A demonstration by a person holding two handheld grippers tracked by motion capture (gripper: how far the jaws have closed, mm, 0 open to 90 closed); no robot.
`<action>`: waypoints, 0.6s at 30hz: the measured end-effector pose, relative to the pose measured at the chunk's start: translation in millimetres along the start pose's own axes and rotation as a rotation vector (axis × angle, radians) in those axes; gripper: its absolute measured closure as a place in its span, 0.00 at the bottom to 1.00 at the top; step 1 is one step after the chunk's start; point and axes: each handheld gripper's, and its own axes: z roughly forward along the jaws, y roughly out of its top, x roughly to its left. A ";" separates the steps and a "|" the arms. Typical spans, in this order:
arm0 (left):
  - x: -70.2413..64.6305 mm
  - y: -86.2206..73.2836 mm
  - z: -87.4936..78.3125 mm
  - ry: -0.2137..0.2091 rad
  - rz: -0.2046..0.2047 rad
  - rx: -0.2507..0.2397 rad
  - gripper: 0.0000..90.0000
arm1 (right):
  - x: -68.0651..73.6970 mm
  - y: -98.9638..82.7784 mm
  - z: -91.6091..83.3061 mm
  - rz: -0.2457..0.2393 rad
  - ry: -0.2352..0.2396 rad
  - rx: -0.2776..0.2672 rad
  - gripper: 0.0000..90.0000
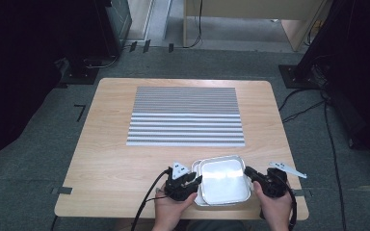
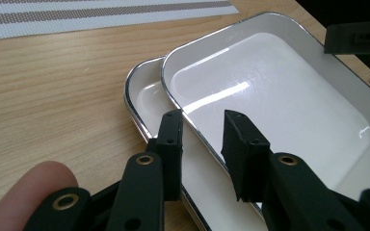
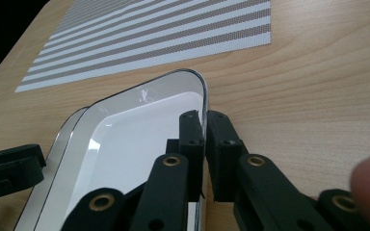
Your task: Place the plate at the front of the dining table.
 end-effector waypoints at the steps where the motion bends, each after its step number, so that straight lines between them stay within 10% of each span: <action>1: -0.2 -0.3 0.6 -0.001 0.000 0.003 0.78 | 1.0 -0.2 0.2 -0.004 -0.005 0.000 0.94; 7: -2.0 -2.1 5.2 -0.006 0.001 0.022 0.77 | 6.4 -2.6 4.1 -0.059 -0.054 0.024 0.94; 18: -8.0 -4.4 15.3 -0.008 -0.047 0.039 0.70 | 7.4 -4.5 4.7 -0.007 -0.080 0.009 0.99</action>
